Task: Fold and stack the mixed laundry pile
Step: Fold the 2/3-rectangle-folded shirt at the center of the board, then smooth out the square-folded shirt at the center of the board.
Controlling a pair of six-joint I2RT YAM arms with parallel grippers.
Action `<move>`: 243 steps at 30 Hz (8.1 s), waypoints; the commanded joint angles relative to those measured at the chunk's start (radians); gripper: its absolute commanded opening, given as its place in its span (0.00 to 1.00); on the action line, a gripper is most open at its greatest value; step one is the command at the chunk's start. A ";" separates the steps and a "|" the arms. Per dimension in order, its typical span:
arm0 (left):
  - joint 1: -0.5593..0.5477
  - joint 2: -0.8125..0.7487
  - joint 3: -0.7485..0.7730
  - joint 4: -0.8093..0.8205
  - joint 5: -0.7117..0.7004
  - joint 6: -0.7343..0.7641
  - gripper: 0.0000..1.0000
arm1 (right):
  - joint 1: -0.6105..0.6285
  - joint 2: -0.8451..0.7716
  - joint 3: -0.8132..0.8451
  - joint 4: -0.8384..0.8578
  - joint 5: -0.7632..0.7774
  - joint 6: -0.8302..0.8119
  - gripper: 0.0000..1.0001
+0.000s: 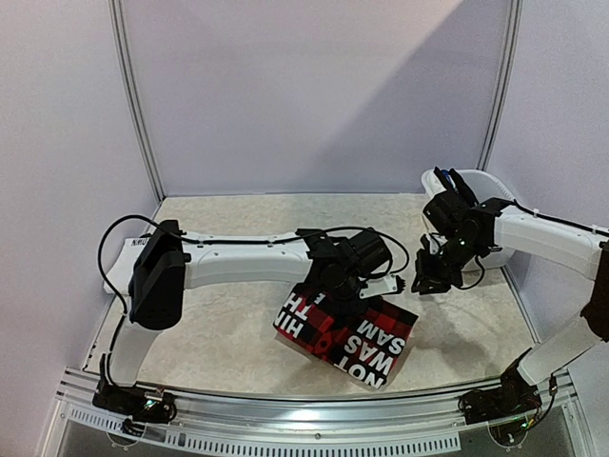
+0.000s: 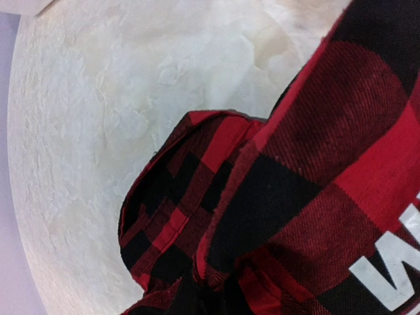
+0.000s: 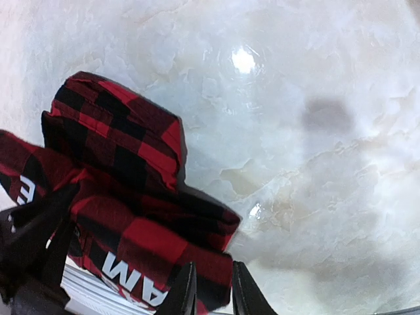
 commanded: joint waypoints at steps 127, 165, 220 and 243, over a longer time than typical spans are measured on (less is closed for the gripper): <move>0.279 -0.315 -0.640 0.169 0.376 -0.830 0.31 | 0.111 0.365 0.047 0.234 -0.206 -0.057 0.26; 0.284 -0.274 -0.611 0.195 0.362 -0.899 0.31 | 0.050 0.442 0.157 0.165 -0.041 -0.031 0.29; 0.059 -0.276 -0.592 0.127 0.333 -1.096 0.32 | 0.215 0.286 -0.160 0.324 -0.199 0.021 0.48; 0.070 -0.586 -0.546 -0.151 0.154 -0.716 0.36 | 0.118 0.314 0.380 -0.027 -0.149 0.004 0.50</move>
